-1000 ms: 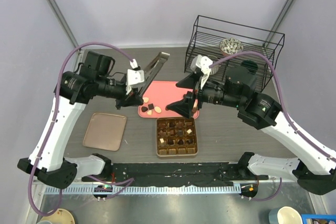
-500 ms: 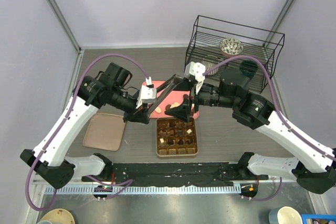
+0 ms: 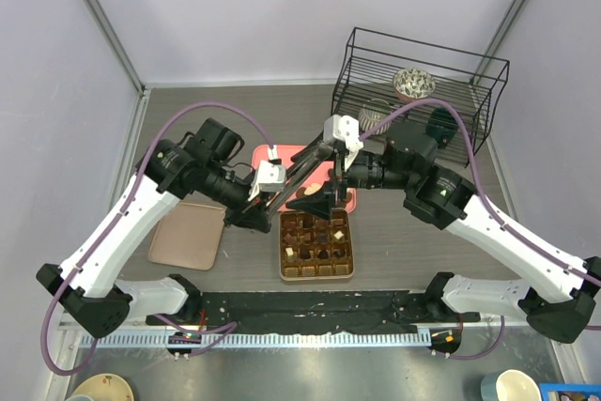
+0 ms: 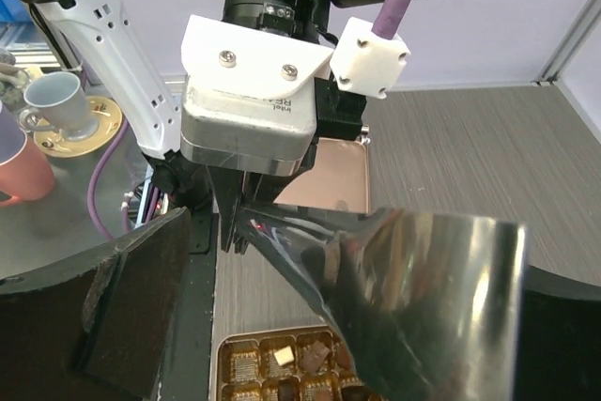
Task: Pack the chocolate
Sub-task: Adjust the clamp.
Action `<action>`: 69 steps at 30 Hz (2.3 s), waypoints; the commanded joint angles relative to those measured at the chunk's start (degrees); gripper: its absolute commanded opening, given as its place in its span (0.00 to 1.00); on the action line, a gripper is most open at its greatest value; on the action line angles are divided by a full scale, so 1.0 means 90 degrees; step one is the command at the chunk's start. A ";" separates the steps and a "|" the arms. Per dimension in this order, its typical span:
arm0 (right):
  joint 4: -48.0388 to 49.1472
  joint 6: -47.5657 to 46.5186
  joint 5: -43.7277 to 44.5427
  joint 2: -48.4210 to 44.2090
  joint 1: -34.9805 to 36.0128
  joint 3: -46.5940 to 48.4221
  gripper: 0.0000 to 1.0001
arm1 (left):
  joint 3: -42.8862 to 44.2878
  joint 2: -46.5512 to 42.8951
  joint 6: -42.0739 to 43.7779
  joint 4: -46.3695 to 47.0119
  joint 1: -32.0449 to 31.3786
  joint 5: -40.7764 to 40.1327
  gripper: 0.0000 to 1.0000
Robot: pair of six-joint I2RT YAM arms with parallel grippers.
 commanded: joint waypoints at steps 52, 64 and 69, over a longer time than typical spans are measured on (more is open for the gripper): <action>0.1652 0.1409 0.0674 0.0256 0.0014 -0.0833 0.23 | 0.0151 -0.0460 -0.0586 -0.0618 -0.0377 -0.0153 0.04; 0.1810 0.1790 0.1865 0.0207 0.0024 -0.1029 0.01 | 0.0190 -0.0938 -0.0976 -0.0228 -0.0309 -0.1226 0.75; 0.1585 0.1556 0.2363 0.0148 0.0014 -0.0931 0.01 | 0.0356 -0.1153 -0.1268 0.0220 -0.0123 -0.2456 1.00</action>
